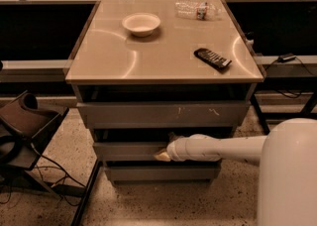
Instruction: Open middle drawer
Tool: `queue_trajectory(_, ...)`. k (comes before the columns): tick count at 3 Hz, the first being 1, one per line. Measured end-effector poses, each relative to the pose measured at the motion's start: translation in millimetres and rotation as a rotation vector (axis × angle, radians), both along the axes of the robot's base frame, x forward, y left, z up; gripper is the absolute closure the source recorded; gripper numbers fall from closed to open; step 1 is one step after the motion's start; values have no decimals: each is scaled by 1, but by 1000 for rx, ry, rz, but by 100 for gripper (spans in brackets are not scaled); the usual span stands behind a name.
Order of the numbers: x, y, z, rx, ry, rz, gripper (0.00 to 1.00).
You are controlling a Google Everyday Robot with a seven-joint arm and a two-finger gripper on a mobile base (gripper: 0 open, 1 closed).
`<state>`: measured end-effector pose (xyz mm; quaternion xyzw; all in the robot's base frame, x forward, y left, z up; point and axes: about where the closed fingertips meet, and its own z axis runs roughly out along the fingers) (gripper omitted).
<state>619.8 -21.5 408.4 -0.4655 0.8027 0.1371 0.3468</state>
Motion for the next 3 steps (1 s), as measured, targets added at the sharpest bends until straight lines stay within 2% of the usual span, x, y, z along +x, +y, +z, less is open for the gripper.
queue_trajectory(2,1,-4,9,0,0,0,89)
queue_trajectory(3,1,-5,16,0,-1,0,100)
